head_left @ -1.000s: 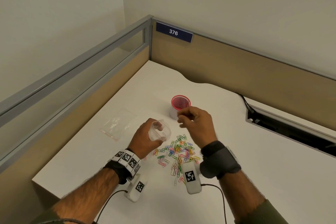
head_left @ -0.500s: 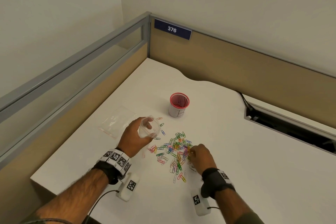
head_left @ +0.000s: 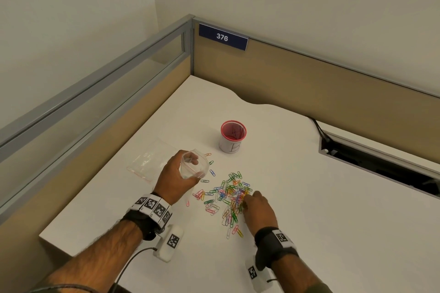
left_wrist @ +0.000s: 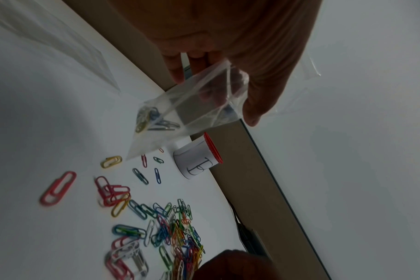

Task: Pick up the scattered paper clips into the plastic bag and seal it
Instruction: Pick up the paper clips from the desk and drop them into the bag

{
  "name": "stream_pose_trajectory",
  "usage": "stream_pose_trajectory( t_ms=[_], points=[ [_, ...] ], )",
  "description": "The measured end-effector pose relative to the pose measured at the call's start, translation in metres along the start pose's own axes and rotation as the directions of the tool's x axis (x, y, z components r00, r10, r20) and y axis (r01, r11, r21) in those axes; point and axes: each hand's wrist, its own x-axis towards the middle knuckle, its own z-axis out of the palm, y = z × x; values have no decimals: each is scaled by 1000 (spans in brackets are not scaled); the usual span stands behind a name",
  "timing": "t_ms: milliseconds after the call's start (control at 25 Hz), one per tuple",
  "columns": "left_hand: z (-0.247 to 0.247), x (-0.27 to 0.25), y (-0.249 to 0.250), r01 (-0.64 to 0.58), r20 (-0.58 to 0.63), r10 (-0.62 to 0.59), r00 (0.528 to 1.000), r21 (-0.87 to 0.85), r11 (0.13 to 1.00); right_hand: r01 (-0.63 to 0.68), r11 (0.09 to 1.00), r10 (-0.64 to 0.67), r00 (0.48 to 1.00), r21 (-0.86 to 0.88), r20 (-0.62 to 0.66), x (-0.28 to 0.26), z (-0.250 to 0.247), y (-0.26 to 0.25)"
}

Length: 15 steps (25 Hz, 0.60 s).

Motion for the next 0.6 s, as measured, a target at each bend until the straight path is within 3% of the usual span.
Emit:
stream_pose_trajectory(
  t_ms=[400,480,600],
  points=[
    [6,-4,-2,-4,2,4,1000,-5,1000,-17,995,13,999,97,36,31,-15,-4],
    [6,-5,-3,-14,2,14,1000,-10,1000,26,999,-30,995,41,95,33,-13,-8],
    [6,-4,-2,-12,11,12,1000,-5,1000,73,997,-71,996,-29,62,33,-12,-13]
  ],
)
